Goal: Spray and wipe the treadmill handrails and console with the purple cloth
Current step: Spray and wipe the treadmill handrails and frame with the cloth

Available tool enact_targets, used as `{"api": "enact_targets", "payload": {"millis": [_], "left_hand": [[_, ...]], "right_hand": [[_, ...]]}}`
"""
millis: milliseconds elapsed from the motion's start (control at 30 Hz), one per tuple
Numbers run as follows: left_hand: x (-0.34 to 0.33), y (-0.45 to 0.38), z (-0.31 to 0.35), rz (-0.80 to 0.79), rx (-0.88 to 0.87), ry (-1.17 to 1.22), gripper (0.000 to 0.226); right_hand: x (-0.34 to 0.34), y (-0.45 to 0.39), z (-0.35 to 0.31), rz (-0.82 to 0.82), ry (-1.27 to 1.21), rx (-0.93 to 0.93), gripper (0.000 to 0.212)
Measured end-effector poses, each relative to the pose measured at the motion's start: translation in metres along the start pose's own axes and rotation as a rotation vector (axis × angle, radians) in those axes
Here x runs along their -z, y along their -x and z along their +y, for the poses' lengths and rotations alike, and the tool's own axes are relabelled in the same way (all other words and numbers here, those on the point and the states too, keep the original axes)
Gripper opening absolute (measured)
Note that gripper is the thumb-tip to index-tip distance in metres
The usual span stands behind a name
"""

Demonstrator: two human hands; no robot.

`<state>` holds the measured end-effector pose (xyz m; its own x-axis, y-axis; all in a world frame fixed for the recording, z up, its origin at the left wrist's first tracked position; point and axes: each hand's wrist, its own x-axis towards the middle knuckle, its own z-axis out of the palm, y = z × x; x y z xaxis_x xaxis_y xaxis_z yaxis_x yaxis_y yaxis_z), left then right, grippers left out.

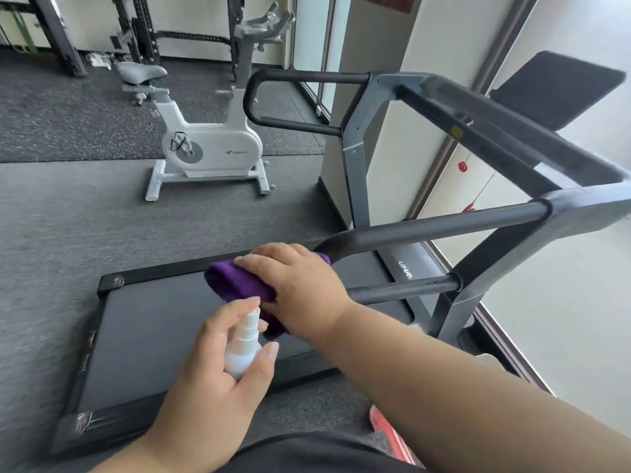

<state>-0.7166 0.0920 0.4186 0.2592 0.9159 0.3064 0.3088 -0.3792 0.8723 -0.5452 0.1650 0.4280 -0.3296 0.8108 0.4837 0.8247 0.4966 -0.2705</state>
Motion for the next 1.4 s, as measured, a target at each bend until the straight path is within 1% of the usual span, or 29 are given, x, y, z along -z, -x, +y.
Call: {"api": "enact_targets", "payload": {"millis": [33,100,167,233,300,333,400,500,633,733,900,967,1000,1067,1133,1167,1200,1233,1300,1400], "left_hand": [[0.000,-0.002,0.001,-0.003,-0.003,0.002,0.051],[-0.002,-0.005,0.002,-0.026,-0.002,0.021,0.049],[-0.006,-0.008,0.002,-0.056,0.016,0.040,0.048],[-0.009,-0.009,0.002,-0.085,0.019,0.053,0.047],[-0.013,-0.010,0.001,-0.111,0.020,0.055,0.047],[-0.015,-0.010,0.000,-0.123,0.024,0.056,0.047],[-0.018,-0.011,-0.004,-0.136,0.025,0.047,0.048],[-0.022,-0.009,-0.007,-0.146,0.023,0.044,0.047],[-0.027,-0.010,-0.008,-0.150,0.025,0.055,0.048],[-0.030,-0.010,-0.006,-0.159,0.002,0.042,0.050],[-0.030,-0.006,-0.005,-0.152,-0.012,0.013,0.051],[-0.030,-0.004,-0.003,-0.140,-0.008,0.012,0.051],[-0.029,-0.003,-0.002,-0.138,-0.008,0.008,0.051],[-0.027,-0.002,0.001,-0.129,-0.016,-0.004,0.052],[-0.024,0.001,0.003,-0.114,-0.025,-0.008,0.053],[-0.023,0.003,0.005,-0.107,-0.024,-0.010,0.053],[-0.022,0.005,0.005,-0.096,-0.019,-0.016,0.051],[-0.021,0.007,0.004,-0.080,-0.010,-0.027,0.051],[-0.022,0.010,0.002,-0.048,0.023,-0.038,0.053],[-0.031,0.013,0.003,-0.052,0.064,-0.050,0.052]], "right_hand": [[0.017,-0.001,0.001,0.162,-0.039,-0.020,0.050],[0.053,-0.001,0.012,0.392,-0.043,-0.077,0.048],[0.084,0.005,0.033,0.502,-0.003,-0.206,0.047],[0.104,0.014,0.055,0.506,0.039,-0.397,0.047],[0.107,0.024,0.070,0.412,0.078,-0.517,0.043],[0.102,0.028,0.073,0.329,0.102,-0.521,0.042],[0.084,0.036,0.073,0.197,0.203,-0.461,0.043],[0.063,0.039,0.065,0.185,0.268,-0.406,0.051],[0.039,0.028,0.050,0.099,0.361,-0.186,0.053],[0.021,0.021,0.043,0.037,0.468,-0.094,0.051],[0.002,0.020,0.045,0.007,0.556,0.052,0.030],[-0.009,0.023,0.044,-0.015,0.549,0.120,0.024],[-0.015,0.025,0.042,-0.053,0.543,0.150,0.022],[-0.030,0.032,0.035,-0.208,0.559,0.183,0.019],[-0.047,0.045,0.024,-0.404,0.579,0.168,0.016],[-0.054,0.054,0.019,-0.486,0.548,0.135,0.019],[-0.059,0.063,0.016,-0.545,0.476,0.088,0.024],[-0.062,0.071,0.015,-0.569,0.375,0.026,0.029],[-0.056,0.086,0.018,-0.527,0.188,-0.129,0.036],[-0.035,0.109,0.033,-0.394,0.000,-0.369,0.044]]}}
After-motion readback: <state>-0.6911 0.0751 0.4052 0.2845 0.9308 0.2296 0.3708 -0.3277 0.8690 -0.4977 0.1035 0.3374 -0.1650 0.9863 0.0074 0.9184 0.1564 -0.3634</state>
